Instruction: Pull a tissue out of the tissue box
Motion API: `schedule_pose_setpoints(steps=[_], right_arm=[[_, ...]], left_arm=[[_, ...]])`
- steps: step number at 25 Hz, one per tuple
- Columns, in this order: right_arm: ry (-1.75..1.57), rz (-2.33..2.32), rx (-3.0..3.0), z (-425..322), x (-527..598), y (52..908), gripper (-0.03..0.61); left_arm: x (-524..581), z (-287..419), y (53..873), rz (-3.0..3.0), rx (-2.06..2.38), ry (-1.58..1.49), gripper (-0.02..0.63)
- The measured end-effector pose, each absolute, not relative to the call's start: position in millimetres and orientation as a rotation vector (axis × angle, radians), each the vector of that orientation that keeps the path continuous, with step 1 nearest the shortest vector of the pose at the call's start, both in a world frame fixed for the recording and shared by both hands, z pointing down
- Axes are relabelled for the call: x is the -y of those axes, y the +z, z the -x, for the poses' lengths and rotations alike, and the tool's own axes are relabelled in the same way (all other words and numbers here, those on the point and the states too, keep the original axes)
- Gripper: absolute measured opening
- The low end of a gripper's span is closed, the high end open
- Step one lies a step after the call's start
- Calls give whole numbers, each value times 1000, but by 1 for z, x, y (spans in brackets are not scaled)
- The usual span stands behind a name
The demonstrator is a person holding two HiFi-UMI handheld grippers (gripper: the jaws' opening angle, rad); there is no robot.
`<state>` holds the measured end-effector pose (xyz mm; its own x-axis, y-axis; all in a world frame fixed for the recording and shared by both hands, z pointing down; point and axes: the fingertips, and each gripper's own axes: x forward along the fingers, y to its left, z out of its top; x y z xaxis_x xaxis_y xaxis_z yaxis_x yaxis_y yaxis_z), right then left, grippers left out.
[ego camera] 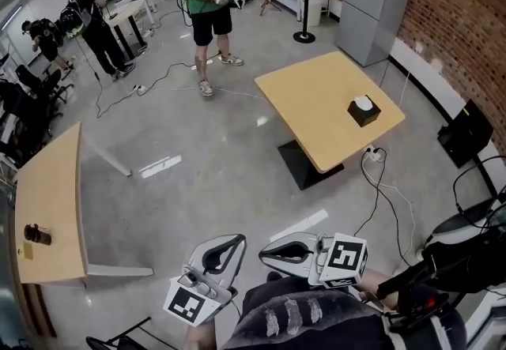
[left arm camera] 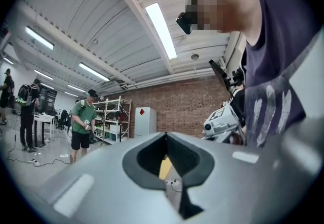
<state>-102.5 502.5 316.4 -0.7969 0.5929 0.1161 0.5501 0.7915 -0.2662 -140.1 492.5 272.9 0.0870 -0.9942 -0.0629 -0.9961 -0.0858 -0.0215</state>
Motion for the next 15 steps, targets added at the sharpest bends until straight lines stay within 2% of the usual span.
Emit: schedule_pose_setpoints(steps=[15], right_arm=[[585, 549, 2970, 48, -297, 325, 0]], left_arm=[[-275, 63, 262, 2537, -1796, -198, 2]])
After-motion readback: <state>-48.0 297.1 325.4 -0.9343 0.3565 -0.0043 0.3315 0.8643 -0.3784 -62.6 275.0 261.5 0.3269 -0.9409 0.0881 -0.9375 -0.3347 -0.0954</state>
